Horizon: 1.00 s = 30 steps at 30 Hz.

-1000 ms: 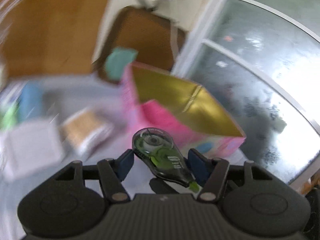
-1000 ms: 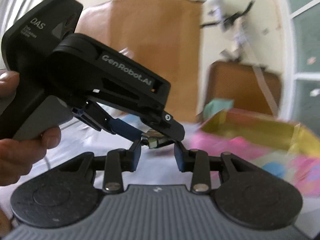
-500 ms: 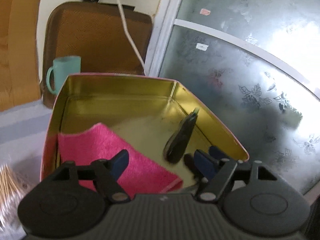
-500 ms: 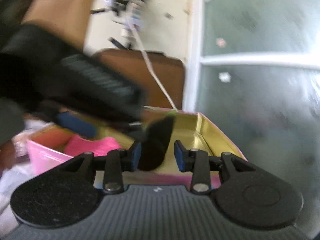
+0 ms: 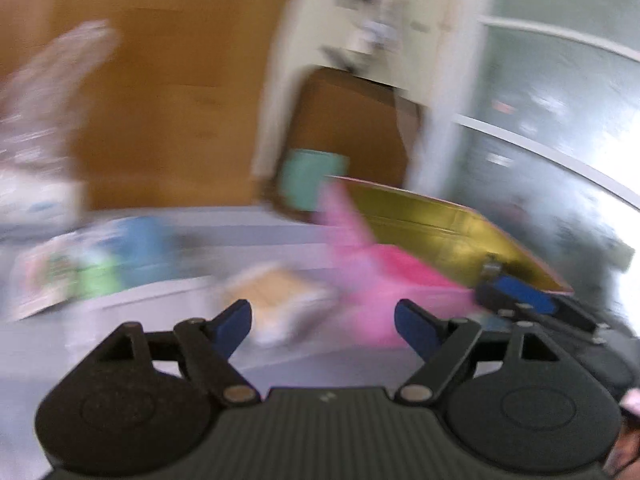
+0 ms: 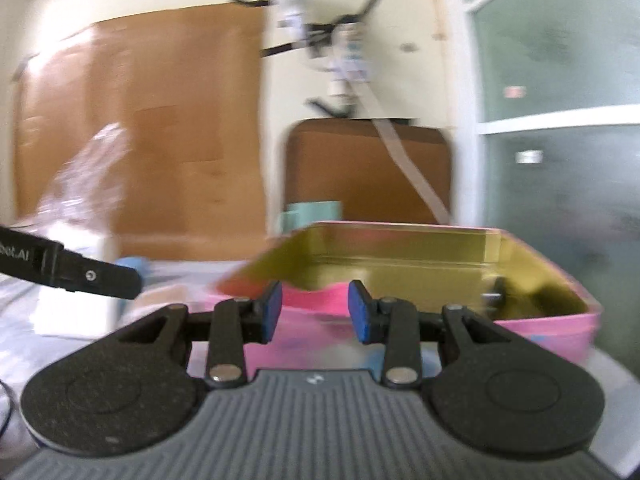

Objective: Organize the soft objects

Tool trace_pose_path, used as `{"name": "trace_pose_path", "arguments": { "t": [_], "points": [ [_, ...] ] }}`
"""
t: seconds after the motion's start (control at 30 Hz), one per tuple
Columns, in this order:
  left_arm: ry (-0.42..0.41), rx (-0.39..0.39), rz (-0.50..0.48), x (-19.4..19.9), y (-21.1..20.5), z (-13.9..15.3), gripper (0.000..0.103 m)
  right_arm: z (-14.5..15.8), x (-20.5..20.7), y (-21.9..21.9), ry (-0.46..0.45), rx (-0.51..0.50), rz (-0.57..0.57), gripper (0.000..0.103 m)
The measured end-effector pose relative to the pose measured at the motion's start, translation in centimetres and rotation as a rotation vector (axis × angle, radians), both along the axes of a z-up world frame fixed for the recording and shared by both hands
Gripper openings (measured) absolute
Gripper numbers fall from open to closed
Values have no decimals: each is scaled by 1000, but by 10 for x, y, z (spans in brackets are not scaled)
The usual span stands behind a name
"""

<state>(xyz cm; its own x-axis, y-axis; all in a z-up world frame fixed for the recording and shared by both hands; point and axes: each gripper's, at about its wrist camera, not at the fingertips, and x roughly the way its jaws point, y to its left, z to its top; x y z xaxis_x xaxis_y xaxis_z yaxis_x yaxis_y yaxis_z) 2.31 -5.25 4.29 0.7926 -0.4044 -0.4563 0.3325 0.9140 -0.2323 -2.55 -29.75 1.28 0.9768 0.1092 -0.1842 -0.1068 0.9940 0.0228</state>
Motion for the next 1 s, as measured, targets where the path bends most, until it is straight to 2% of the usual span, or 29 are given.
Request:
{"name": "trace_pose_path", "arguments": {
  "t": [0.13, 0.2, 0.3, 0.33, 0.4, 0.57, 0.67, 0.77, 0.87, 0.93, 1.0],
  "points": [
    [5, 62, 236, -3, 67, -14, 81, 1, 11, 42, 74, 7, 164, 39],
    [8, 46, 316, -4, 95, -20, 81, -1, 21, 66, 127, 7, 227, 39],
    [18, 6, 376, -5, 120, -34, 82, -3, 33, 94, 187, 20, 305, 39],
    [30, -26, 380, -5, 126, -35, 82, -4, 39, 101, 205, 24, 319, 40],
    [-6, -74, 365, -10, 133, -34, 88, -6, 51, 113, 242, 38, 335, 40],
    [-39, -57, 339, -17, 126, -34, 90, -13, 90, 120, 357, 135, 333, 46],
    [-47, -58, 329, -17, 123, -32, 92, -20, 98, 123, 368, 170, 319, 50],
    [-42, -73, 326, -15, 124, -33, 94, -21, 99, 126, 363, 166, 334, 58],
    [-35, -90, 327, -14, 128, -34, 95, -20, 95, 136, 366, 129, 408, 63],
    [-33, -97, 331, -13, 130, -34, 96, -24, 101, 144, 425, 96, 433, 65],
    [-32, -103, 336, -13, 131, -34, 96, -23, 106, 143, 434, 119, 441, 66]
  ]
}}
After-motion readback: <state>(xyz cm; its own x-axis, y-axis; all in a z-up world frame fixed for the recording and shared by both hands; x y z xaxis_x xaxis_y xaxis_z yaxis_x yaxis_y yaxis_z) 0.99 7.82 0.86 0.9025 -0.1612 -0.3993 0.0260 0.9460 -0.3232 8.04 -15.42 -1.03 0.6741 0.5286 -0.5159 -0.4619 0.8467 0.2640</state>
